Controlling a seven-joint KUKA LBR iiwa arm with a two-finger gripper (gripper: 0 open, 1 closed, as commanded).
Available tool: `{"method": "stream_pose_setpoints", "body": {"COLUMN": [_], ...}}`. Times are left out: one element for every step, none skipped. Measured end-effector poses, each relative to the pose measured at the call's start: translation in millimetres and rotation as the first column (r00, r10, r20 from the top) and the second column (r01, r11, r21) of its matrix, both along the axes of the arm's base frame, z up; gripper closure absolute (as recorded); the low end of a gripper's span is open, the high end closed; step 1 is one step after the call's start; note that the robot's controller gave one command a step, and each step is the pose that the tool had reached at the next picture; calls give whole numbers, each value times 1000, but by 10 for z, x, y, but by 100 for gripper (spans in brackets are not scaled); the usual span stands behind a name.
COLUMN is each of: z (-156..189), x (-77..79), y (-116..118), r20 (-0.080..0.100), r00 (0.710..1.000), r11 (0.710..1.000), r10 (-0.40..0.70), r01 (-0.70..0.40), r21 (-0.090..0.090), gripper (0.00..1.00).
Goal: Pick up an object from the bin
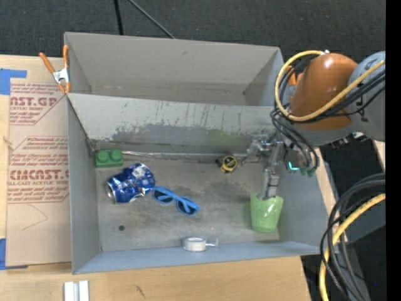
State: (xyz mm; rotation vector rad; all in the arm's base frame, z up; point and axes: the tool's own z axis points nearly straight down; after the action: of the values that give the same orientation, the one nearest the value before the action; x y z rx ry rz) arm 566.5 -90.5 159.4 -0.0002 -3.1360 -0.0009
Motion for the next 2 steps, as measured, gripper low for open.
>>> {"method": "stream_pose_setpoints", "body": {"z": [-847,-839], "x": [-665,-389], "y": [-625,-593], "r20": [-6,3], "r00": [992,924], "r11": [992,924], "r10": [124,382], "r01": [-124,-382], "r21": [1,-5], "gripper": [0,0]}}
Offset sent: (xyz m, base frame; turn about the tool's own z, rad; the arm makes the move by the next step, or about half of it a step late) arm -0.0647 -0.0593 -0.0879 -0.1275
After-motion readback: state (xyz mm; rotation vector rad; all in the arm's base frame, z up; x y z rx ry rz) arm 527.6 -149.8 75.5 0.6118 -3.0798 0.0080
